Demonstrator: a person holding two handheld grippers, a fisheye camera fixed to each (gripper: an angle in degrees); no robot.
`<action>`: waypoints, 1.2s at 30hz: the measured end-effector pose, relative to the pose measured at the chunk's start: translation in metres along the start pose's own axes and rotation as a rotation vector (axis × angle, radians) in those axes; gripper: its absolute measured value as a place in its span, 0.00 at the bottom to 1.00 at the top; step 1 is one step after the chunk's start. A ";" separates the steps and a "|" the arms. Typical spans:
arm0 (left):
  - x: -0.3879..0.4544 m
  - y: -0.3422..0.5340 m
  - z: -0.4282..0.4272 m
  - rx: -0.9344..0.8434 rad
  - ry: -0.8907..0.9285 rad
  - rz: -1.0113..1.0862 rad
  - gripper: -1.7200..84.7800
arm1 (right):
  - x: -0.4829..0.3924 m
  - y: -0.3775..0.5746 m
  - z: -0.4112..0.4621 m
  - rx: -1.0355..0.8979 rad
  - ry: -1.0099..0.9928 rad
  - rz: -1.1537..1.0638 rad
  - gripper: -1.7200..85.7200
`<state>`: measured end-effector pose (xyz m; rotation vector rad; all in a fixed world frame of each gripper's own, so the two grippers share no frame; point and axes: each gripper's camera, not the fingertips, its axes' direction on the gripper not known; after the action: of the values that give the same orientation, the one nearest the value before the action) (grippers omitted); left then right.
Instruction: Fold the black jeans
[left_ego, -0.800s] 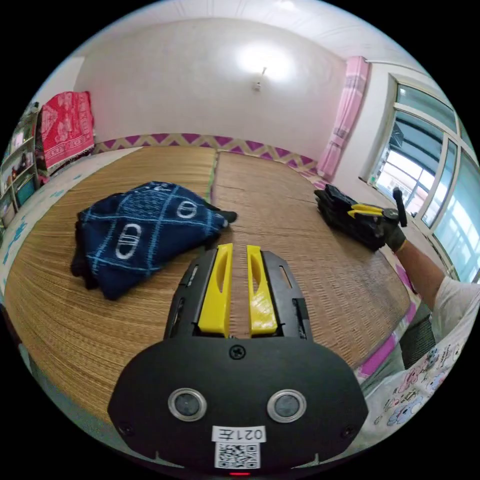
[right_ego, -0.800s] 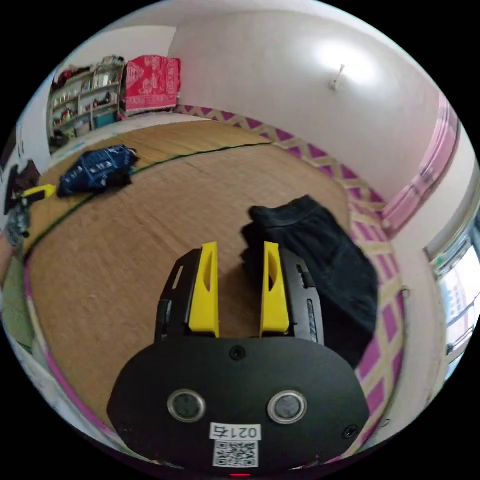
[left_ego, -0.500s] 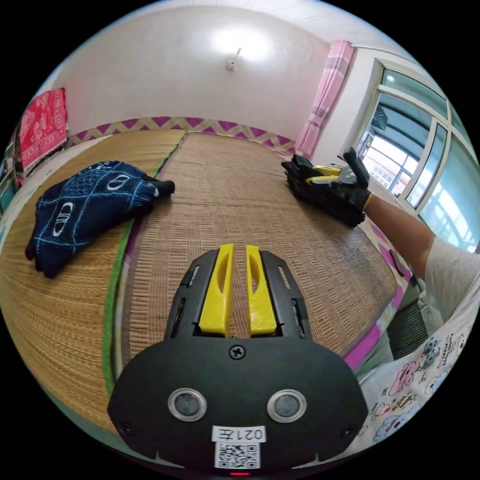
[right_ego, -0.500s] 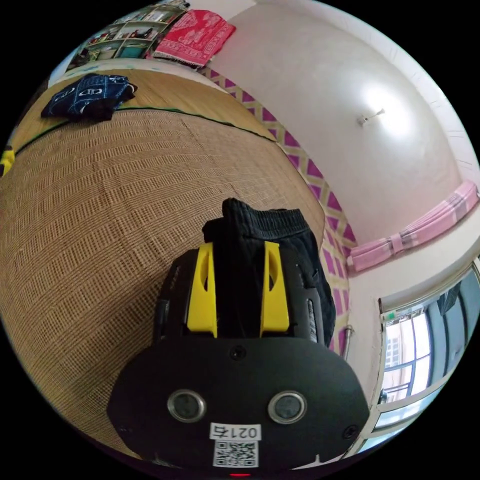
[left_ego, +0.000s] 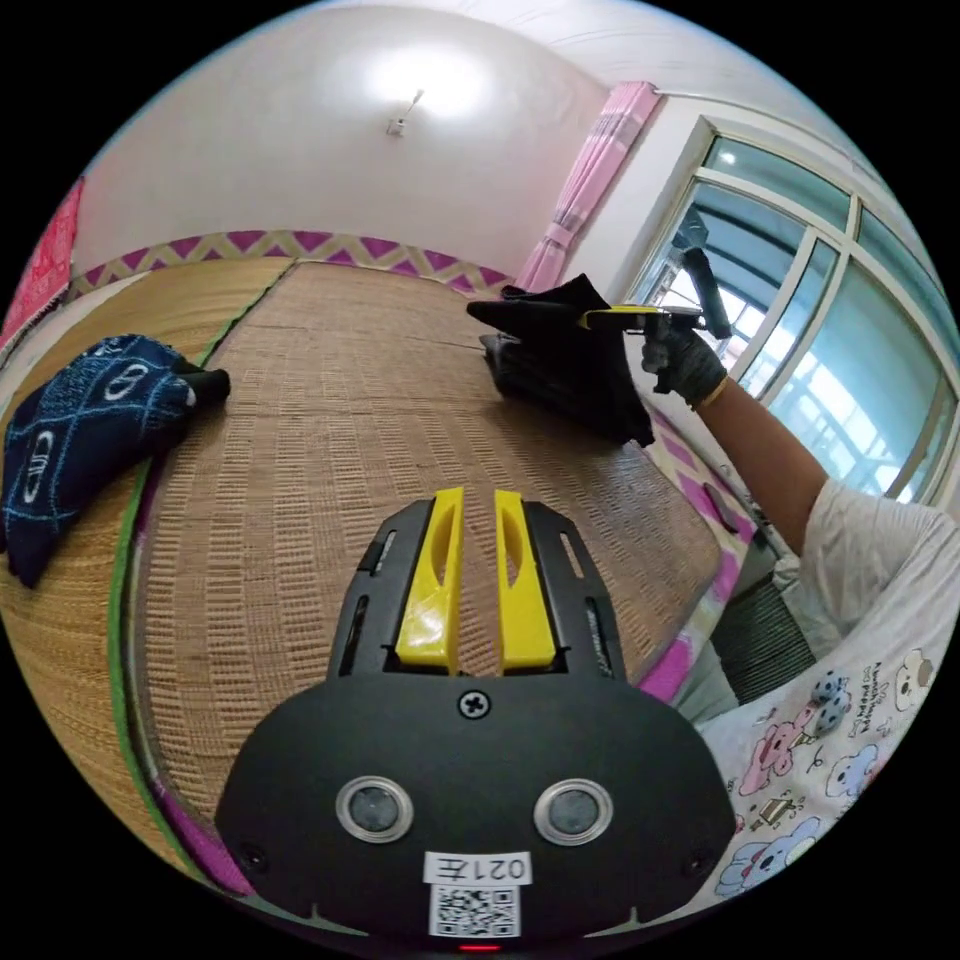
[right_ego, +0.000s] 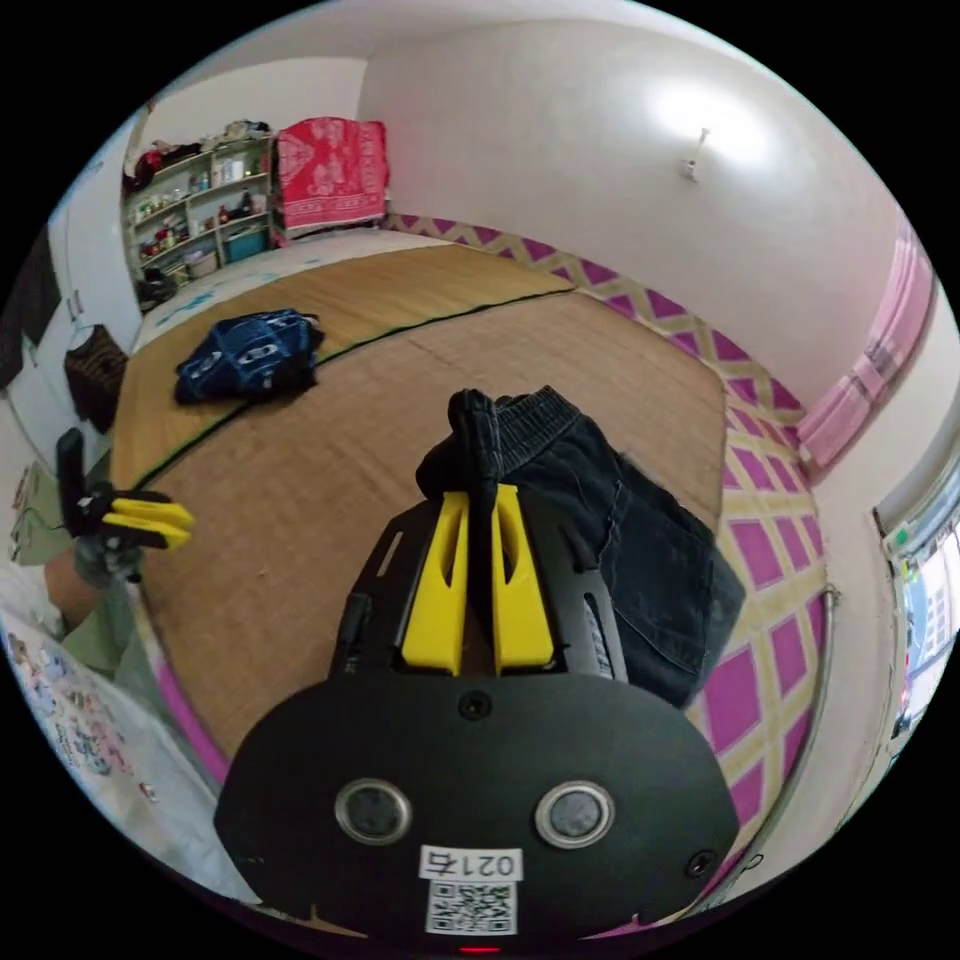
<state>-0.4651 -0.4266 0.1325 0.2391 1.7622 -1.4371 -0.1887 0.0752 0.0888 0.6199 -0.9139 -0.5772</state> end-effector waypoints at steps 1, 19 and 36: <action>-0.001 0.000 0.001 0.000 0.028 -0.010 0.09 | -0.023 0.001 -0.003 -0.023 -0.053 -0.025 0.05; -0.056 0.076 -0.069 -0.030 -0.075 -0.223 0.09 | -0.152 0.031 0.032 -0.060 -0.551 -0.089 0.04; 0.009 0.049 0.008 -0.098 -0.026 -0.091 0.09 | 0.228 0.322 -0.205 0.435 -0.245 0.766 0.02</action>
<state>-0.4370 -0.4205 0.0912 0.0889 1.8371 -1.4064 0.1590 0.1887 0.3426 0.5333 -1.4254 0.2511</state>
